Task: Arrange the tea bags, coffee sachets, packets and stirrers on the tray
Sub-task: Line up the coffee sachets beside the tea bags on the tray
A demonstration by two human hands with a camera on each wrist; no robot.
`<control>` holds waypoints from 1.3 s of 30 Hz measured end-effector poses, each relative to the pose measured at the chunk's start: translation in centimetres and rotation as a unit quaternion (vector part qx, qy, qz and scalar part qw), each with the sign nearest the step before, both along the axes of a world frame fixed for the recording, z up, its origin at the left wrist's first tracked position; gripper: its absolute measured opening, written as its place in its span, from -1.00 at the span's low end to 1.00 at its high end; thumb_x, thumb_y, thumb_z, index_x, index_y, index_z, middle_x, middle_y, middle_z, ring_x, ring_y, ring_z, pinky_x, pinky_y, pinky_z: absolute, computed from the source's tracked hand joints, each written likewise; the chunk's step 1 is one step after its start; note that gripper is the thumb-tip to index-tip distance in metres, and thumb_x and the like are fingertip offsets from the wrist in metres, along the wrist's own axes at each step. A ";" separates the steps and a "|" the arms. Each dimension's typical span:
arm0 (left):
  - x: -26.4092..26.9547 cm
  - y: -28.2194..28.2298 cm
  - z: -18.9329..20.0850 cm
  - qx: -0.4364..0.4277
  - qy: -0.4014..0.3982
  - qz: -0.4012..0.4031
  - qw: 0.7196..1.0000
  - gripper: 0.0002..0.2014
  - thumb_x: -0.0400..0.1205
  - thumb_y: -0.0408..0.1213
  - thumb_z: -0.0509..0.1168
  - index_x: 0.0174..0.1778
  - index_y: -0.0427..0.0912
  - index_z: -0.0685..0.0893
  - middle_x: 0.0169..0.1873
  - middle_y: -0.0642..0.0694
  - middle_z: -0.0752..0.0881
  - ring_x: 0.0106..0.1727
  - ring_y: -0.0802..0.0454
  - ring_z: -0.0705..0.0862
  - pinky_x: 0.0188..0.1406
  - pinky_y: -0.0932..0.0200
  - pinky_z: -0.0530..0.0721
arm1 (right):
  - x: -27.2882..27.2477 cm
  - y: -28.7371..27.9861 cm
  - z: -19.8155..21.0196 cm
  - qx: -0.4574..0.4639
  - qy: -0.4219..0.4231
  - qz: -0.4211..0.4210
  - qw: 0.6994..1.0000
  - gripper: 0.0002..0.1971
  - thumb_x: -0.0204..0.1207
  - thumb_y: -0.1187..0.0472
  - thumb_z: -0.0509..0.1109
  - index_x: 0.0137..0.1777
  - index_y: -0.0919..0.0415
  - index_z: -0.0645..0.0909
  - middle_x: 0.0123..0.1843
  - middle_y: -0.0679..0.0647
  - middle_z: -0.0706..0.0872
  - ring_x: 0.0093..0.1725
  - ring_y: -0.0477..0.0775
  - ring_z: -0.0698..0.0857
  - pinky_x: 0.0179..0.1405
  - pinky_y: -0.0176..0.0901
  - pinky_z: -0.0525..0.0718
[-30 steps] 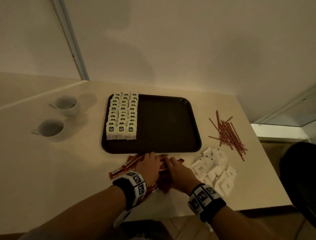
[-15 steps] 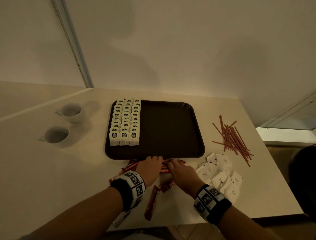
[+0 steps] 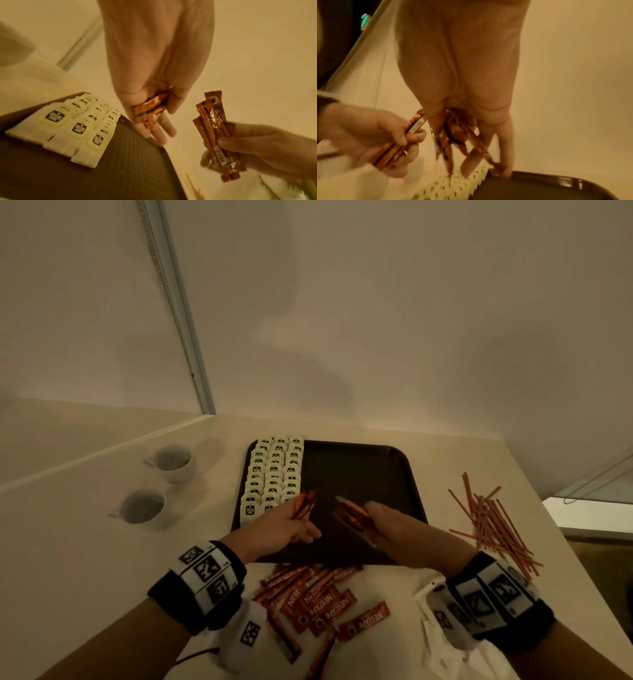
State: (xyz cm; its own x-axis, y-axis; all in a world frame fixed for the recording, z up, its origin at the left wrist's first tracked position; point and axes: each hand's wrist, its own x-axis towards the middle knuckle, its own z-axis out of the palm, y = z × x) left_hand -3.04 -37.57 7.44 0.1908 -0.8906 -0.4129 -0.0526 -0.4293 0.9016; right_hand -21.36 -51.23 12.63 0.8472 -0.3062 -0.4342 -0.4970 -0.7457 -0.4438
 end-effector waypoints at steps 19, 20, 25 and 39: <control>-0.3 -4.6 4.4 -0.101 0.381 0.316 0.863 -0.70 0.65 -0.11 0.26 0.15 -0.25 0.66 -0.11 -0.15 0.80 -0.05 -0.01 0.77 -0.11 0.13 0.69 | 9.1 2.8 1.5 0.052 -0.171 -0.067 0.982 -0.54 0.68 0.15 0.18 0.54 0.18 0.20 0.29 0.16 0.38 0.15 0.06 0.54 0.10 -0.24 0.61; 0.0 -4.6 4.5 -0.108 0.391 0.323 0.855 -0.71 0.66 -0.14 0.25 0.18 -0.26 0.64 -0.07 -0.17 0.79 -0.04 -0.02 0.77 -0.12 0.13 0.70 | 8.9 2.8 1.9 0.077 -0.179 -0.070 0.978 -0.48 0.65 0.15 0.23 0.57 0.12 0.19 0.31 0.13 0.35 0.18 0.02 0.52 0.08 -0.34 0.58; 0.3 -4.6 4.9 -0.178 0.434 0.341 0.815 -0.79 0.68 -0.24 0.23 0.14 -0.26 0.64 0.01 -0.21 0.76 0.08 -0.10 0.74 0.07 -0.06 0.70 | 7.4 2.7 1.8 0.185 -0.342 -0.185 0.903 -0.51 0.47 0.25 0.48 0.38 0.03 0.48 0.21 0.10 0.53 0.14 -0.10 0.62 -0.04 -0.42 0.66; 2.5 -3.7 5.8 -0.256 0.441 0.441 0.739 -0.87 0.59 -0.24 0.36 -0.19 -0.20 0.58 -0.44 -0.04 0.60 -0.42 0.10 0.62 -0.19 0.10 0.78 | 5.1 3.1 1.9 0.198 -0.399 -0.244 0.862 -0.87 0.42 0.29 0.50 -0.06 0.12 0.71 -0.14 -0.03 0.74 -0.21 -0.12 0.61 -0.16 -0.38 0.64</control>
